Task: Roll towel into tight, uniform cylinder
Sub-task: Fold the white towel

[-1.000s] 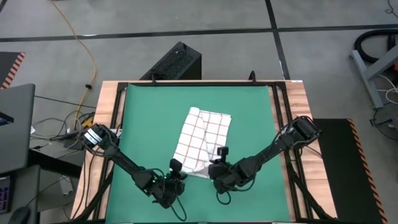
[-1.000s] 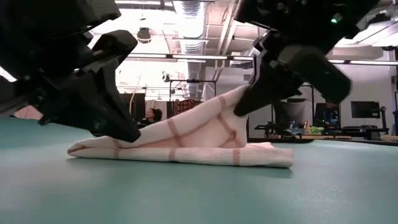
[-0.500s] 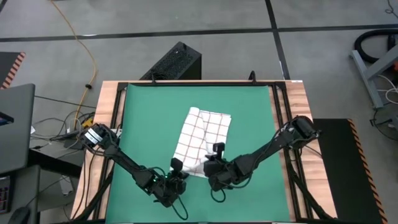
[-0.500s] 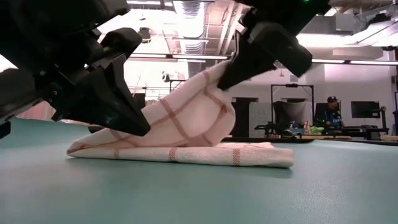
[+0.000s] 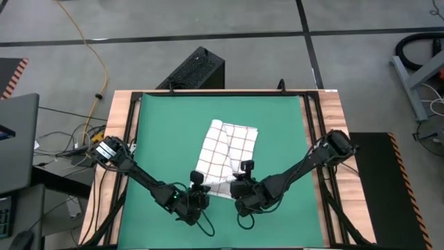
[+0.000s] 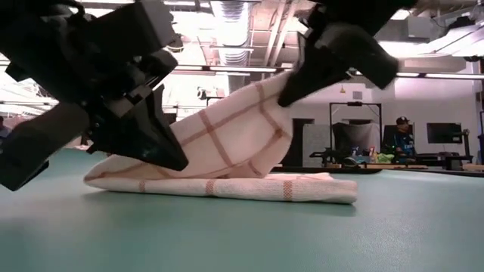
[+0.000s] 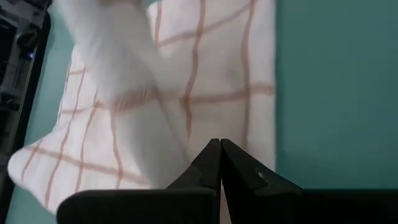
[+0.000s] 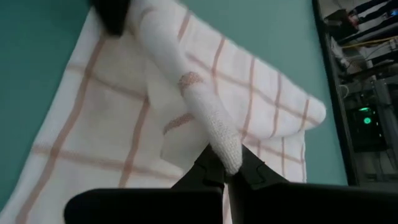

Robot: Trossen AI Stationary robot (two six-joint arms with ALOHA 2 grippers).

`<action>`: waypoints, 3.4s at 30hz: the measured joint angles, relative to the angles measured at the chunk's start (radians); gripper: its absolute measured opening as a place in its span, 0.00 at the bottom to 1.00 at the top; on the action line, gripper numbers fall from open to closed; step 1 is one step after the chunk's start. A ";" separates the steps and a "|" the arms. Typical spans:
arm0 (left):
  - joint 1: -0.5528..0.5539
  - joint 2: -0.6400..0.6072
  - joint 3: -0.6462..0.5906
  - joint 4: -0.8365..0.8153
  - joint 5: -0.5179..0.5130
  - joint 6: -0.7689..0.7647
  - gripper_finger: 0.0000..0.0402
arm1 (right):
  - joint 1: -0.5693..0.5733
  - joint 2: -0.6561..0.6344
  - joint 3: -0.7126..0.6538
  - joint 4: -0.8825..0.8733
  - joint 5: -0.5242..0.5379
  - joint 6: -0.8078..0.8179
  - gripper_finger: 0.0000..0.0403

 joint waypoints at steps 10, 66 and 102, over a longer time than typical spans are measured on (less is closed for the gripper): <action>-0.013 0.000 0.000 -0.126 0.029 -0.124 0.00 | 0.055 0.000 -0.001 -0.047 -0.033 0.083 0.04; -0.030 -0.001 0.000 -0.244 0.031 -0.282 0.00 | 0.180 0.069 -0.063 0.045 -0.256 0.123 0.32; -0.030 -0.001 0.000 -0.243 0.030 -0.289 0.00 | 0.165 0.077 -0.063 0.084 -0.200 0.184 0.03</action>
